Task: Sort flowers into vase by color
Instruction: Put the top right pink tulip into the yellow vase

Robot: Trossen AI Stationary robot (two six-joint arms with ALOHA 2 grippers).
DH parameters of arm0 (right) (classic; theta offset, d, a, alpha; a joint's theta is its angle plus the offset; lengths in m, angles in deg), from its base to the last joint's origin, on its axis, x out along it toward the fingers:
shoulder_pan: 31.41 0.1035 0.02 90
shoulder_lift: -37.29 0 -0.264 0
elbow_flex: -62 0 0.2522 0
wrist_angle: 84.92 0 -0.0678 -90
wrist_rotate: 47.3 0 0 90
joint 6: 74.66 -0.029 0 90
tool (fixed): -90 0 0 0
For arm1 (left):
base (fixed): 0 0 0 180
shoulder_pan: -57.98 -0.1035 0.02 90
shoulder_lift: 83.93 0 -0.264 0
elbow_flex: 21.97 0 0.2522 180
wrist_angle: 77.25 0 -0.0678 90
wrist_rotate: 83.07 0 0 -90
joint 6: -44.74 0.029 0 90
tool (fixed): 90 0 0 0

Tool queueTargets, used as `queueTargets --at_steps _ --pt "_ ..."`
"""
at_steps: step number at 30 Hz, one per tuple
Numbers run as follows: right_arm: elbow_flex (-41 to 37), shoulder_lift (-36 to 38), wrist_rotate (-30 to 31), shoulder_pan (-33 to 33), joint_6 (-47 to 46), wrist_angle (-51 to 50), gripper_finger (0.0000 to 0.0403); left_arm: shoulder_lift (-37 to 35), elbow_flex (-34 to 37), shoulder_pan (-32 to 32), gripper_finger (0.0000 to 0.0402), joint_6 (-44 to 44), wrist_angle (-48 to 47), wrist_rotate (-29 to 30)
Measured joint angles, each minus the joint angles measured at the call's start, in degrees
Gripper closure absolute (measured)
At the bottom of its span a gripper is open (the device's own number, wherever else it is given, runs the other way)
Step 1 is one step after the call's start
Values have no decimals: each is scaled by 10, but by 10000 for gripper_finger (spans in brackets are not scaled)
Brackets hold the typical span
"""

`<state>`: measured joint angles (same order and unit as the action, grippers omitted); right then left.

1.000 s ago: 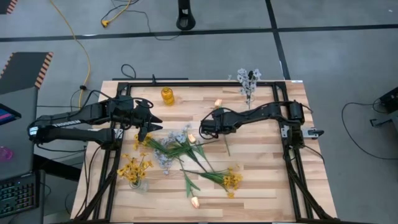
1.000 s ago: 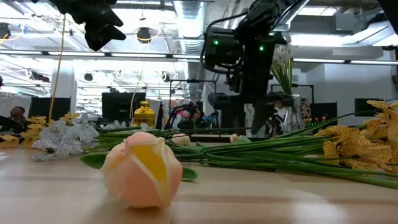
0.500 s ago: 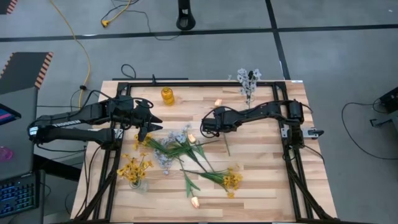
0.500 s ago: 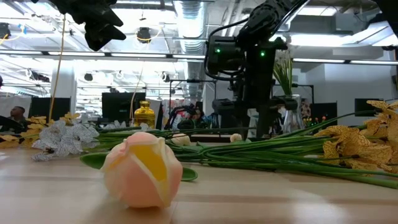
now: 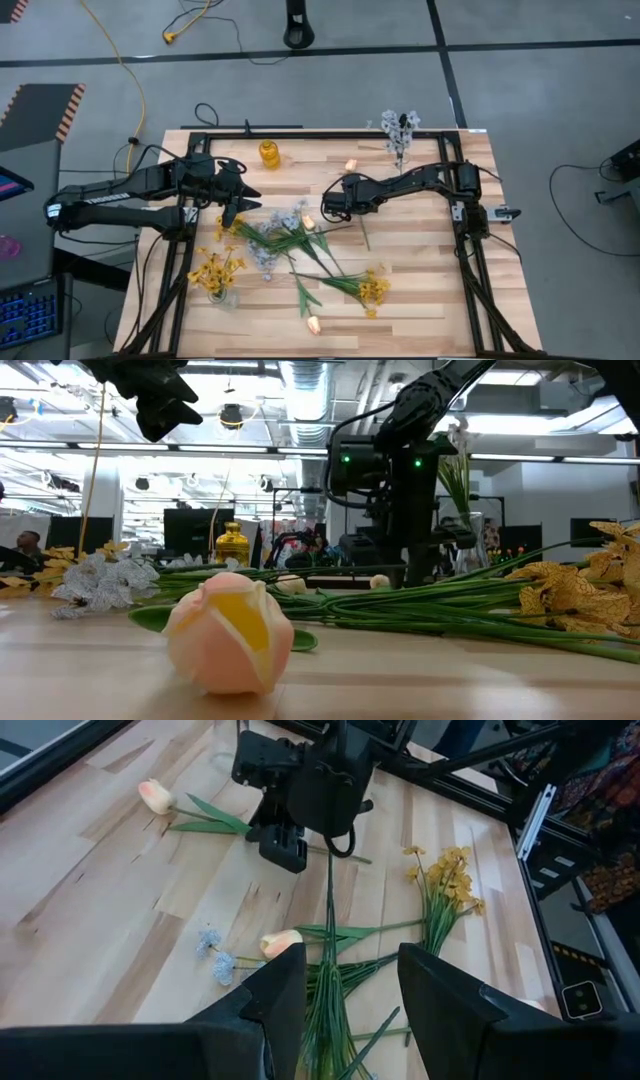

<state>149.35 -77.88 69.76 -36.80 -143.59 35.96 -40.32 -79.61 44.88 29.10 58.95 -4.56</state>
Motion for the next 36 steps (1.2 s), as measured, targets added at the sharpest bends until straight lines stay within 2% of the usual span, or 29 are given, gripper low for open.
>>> queueTargets --at_steps 6,9,21,36 --pt "0 0 -2 0 0 5 362 0 0 0 255 0 0 0" --pt "3 0 -2 1 0 4 381 0 0 0 255 0 0 0" --pt "53 0 -2 5 56 3 377 -10 0 0 255 -1 0 1" --pt "167 0 31 16 156 4 376 -48 0 0 255 0 0 1"
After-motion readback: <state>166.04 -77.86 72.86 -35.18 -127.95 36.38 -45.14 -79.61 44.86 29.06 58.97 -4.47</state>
